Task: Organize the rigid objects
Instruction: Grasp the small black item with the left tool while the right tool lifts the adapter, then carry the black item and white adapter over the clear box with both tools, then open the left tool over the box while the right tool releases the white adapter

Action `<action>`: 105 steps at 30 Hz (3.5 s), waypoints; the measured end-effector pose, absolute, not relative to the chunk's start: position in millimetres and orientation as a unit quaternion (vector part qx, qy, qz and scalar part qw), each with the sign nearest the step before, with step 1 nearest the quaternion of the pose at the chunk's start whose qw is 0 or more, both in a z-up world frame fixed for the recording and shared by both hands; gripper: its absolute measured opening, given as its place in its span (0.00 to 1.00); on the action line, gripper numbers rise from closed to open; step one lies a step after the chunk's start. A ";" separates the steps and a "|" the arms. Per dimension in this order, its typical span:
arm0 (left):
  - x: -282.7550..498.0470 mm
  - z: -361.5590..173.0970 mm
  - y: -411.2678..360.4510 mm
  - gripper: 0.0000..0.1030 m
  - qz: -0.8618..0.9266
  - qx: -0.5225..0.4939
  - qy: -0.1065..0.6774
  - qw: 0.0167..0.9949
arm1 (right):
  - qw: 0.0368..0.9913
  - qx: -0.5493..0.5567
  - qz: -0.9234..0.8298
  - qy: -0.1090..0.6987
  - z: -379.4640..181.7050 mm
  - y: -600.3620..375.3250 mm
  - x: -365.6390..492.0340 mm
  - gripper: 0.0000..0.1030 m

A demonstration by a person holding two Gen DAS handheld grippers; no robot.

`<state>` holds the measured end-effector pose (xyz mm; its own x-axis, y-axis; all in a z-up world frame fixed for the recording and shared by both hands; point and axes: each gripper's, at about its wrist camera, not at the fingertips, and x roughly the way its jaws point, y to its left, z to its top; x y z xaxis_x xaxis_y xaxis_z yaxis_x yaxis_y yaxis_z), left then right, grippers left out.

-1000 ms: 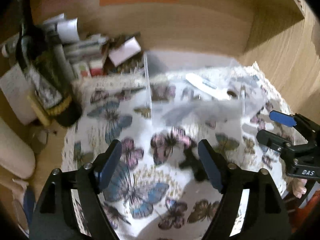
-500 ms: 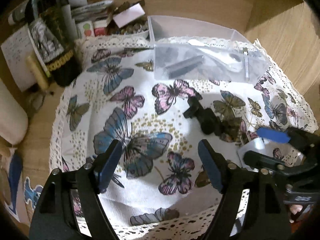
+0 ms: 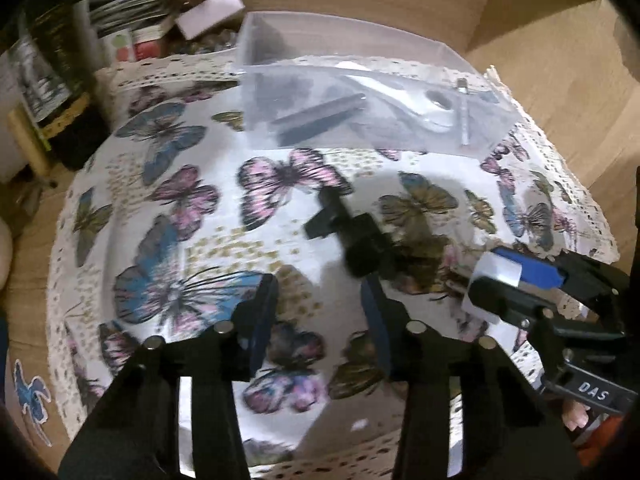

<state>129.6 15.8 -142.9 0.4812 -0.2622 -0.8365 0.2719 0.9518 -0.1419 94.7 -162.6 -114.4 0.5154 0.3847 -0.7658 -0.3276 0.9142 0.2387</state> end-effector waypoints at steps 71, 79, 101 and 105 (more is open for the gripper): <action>242.0 -88.9 10.5 0.29 -0.145 -0.027 0.419 0.896 | 0.904 -0.022 0.197 0.380 -64.8 -149.5 226.6 0.35; 250.1 -96.3 8.9 0.29 -0.138 -0.018 0.429 0.893 | 0.895 -0.028 0.188 0.403 -83.1 -151.5 236.8 0.35; 188.9 -51.0 24.6 0.68 -0.145 -0.023 0.378 0.914 | 0.906 -0.010 0.190 0.378 -56.5 -154.1 197.5 0.57; 176.9 -58.1 30.1 0.69 -0.138 -0.023 0.390 0.910 | 0.905 -0.009 0.194 0.378 -57.6 -154.0 176.7 0.57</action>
